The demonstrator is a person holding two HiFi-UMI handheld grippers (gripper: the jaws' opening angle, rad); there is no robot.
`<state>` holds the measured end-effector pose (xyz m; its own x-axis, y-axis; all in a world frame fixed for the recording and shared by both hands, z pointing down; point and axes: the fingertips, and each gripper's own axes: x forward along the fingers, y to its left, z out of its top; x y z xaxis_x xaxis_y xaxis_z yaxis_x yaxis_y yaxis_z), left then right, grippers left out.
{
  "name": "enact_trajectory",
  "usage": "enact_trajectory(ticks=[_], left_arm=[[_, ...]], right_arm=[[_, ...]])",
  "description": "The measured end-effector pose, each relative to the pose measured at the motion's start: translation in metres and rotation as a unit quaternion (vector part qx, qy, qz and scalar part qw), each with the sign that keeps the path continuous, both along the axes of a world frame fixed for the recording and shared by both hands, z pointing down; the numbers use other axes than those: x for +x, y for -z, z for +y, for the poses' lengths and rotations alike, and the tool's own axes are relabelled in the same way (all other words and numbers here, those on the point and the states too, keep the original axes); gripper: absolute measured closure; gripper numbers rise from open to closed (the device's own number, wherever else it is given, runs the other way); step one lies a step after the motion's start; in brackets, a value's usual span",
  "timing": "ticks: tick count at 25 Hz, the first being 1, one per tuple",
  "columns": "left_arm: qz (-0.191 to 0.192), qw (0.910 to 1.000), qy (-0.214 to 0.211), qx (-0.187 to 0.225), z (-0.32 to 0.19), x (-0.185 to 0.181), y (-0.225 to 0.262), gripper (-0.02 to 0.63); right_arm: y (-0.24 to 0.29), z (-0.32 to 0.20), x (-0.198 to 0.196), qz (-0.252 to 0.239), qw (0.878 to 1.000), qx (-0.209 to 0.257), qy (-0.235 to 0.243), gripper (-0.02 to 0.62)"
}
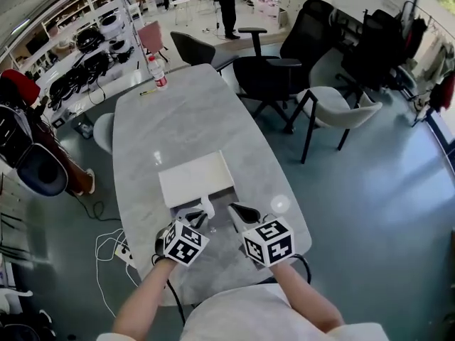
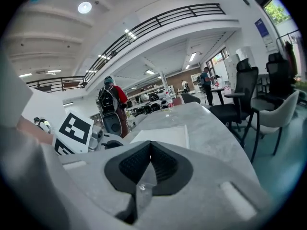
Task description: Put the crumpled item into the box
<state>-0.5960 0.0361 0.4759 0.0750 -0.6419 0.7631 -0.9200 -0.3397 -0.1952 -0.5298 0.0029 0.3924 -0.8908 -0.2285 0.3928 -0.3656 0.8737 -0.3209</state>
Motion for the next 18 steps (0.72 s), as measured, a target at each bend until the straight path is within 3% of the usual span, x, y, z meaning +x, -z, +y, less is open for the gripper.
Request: enact_trajectory(ticks=[9, 18], left_arm=[[-0.027, 0.9945, -0.095, -0.035, -0.003, -0.008, -0.024, 0.569], [-0.051, 0.9823, -0.170, -0.060, -0.010, -0.001, -0.044, 0.569]], right_arm=[[0.001, 0.016, 0.009, 0.017, 0.997, 0.005, -0.071, 0.591], [-0.004, 0.035, 0.035, 0.028, 0.990, 0.003, -0.137, 0.591]])
